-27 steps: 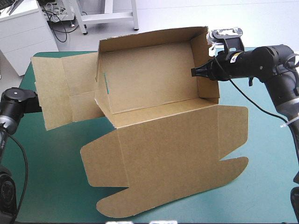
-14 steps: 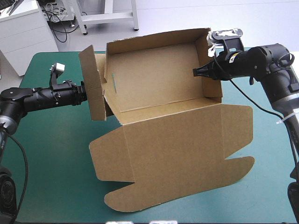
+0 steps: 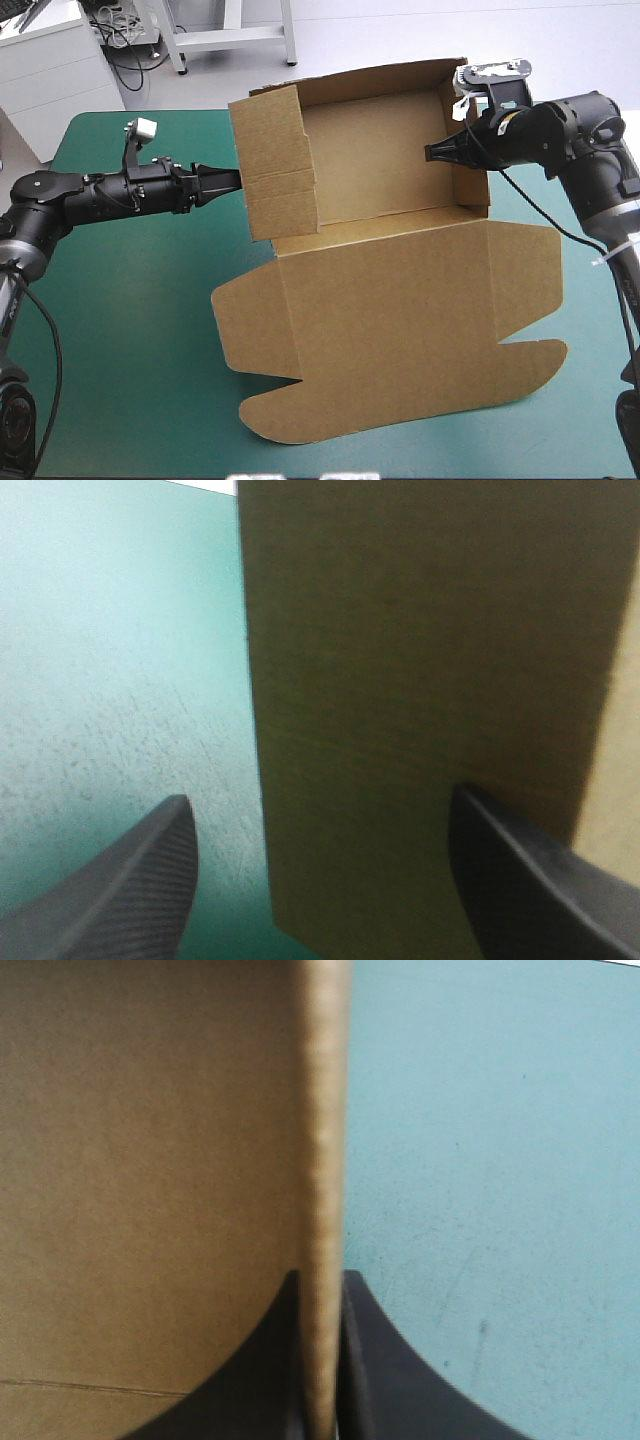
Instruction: Fold the box
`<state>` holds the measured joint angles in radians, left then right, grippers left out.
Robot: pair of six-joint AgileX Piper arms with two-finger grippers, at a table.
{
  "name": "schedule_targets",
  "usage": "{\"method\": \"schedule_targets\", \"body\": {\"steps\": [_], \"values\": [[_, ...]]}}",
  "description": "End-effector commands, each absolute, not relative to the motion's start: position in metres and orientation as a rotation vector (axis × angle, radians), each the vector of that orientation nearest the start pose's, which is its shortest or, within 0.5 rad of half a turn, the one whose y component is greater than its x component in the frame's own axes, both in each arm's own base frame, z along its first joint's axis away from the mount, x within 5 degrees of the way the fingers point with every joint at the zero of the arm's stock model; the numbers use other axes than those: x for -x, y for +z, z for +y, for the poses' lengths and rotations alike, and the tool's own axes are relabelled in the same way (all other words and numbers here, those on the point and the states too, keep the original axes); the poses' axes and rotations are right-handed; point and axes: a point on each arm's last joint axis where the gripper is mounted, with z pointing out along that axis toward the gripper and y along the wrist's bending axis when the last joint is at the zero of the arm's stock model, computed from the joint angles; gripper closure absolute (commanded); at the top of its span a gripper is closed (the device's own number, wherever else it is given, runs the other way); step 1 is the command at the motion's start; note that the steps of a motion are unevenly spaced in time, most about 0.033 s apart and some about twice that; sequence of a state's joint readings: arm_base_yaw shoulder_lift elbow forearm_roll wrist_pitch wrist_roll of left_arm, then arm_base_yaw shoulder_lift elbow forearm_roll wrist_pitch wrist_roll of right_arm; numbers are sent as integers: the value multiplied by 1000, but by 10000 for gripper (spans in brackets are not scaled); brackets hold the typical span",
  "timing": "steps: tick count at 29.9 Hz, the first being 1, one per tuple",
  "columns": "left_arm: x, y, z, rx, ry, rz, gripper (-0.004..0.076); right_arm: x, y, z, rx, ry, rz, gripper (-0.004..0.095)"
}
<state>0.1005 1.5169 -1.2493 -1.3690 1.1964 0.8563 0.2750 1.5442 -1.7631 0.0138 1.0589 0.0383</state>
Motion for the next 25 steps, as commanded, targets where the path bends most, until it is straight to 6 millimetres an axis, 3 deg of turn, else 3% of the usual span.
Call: {"method": "schedule_targets", "body": {"steps": [1, 13, 17, 25], "values": [[-287, 400, -66, -467, -1428, 1880, 224, -308, 467, 85, 227, 187, 2180, 931], [-281, 406, -73, -458, -1464, 1886, 243, -308, 467, 85, 228, 187, 2184, 931], [-277, 407, -86, -514, -1424, 1952, 248, -307, 467, 85, 228, 186, 2187, 930], [-276, 428, -109, -370, -1096, 2030, 248, -305, 463, 85, 193, 201, 2237, 929]]}}
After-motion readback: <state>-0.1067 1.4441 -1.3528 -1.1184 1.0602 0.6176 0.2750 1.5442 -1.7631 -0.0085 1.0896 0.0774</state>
